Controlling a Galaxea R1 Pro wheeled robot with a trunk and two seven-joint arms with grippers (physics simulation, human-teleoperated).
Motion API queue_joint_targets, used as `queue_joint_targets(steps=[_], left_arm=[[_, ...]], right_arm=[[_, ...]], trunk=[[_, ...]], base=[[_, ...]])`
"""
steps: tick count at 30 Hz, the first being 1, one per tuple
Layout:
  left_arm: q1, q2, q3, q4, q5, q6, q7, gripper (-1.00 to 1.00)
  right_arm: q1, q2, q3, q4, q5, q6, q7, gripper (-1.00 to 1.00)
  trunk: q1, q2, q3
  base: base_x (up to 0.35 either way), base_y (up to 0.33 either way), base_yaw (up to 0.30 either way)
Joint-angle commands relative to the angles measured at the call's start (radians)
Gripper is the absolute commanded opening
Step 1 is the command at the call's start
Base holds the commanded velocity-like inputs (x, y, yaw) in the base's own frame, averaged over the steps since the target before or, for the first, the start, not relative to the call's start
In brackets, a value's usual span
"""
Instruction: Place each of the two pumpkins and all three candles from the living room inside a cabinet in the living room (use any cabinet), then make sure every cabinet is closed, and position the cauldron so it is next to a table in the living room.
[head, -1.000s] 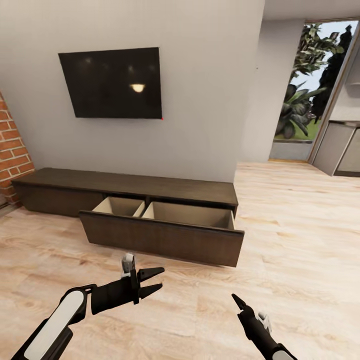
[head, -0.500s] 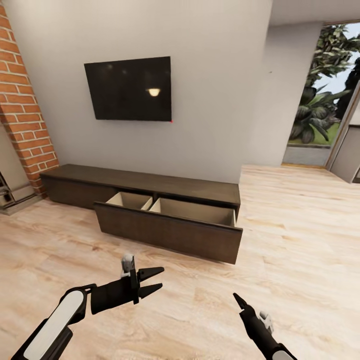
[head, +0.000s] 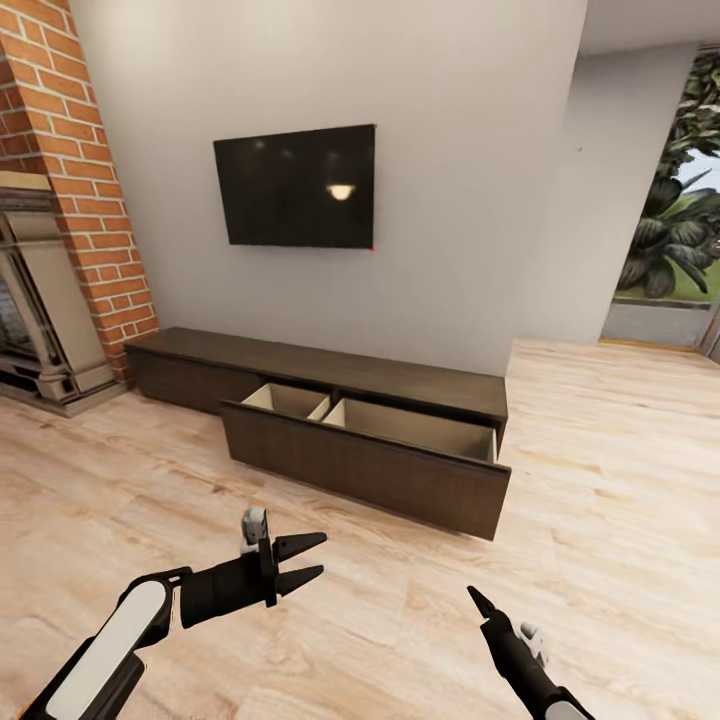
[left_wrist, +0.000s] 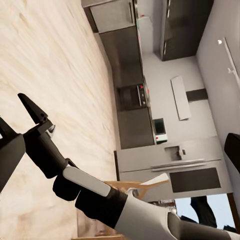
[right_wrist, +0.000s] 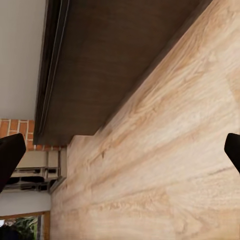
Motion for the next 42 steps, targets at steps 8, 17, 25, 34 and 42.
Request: queue_joint_targets(steps=[8, 17, 25, 34, 42], left_arm=[[-0.001, 0.008, 0.002, 0.002, -0.007, 0.001, -0.013, 1.00], [-0.001, 0.016, 0.010, 0.002, -0.007, 0.001, -0.014, 1.00], [0.002, 0.055, 0.065, 0.039, -0.005, 0.006, -0.012, 1.00], [0.002, 0.121, 0.077, 0.096, 0.034, 0.008, -0.017, 1.00], [0.002, 0.193, 0.084, 0.168, 0.101, 0.008, -0.018, 1.00]], right_arm=[[-0.001, -0.002, 0.005, 0.000, -0.010, 0.004, 0.004, 1.00], [-0.001, -0.002, 0.004, 0.000, -0.010, 0.004, 0.004, 1.00], [0.000, -0.002, 0.005, 0.000, -0.010, 0.003, 0.004, 1.00], [-0.001, -0.002, 0.006, 0.000, -0.009, 0.003, 0.005, 1.00], [-0.001, -0.001, 0.006, 0.000, -0.008, -0.004, 0.006, 1.00]], trunk=[[0.000, 0.000, 0.008], [0.000, 0.000, 0.019], [0.000, 0.000, 0.028], [0.000, 0.000, 0.039], [0.000, 0.000, 0.048]], base=[[0.000, 0.000, 0.193], [0.000, 0.000, 0.193], [0.000, 0.000, 0.193], [0.000, 0.000, 0.193], [0.000, 0.000, 0.193]])
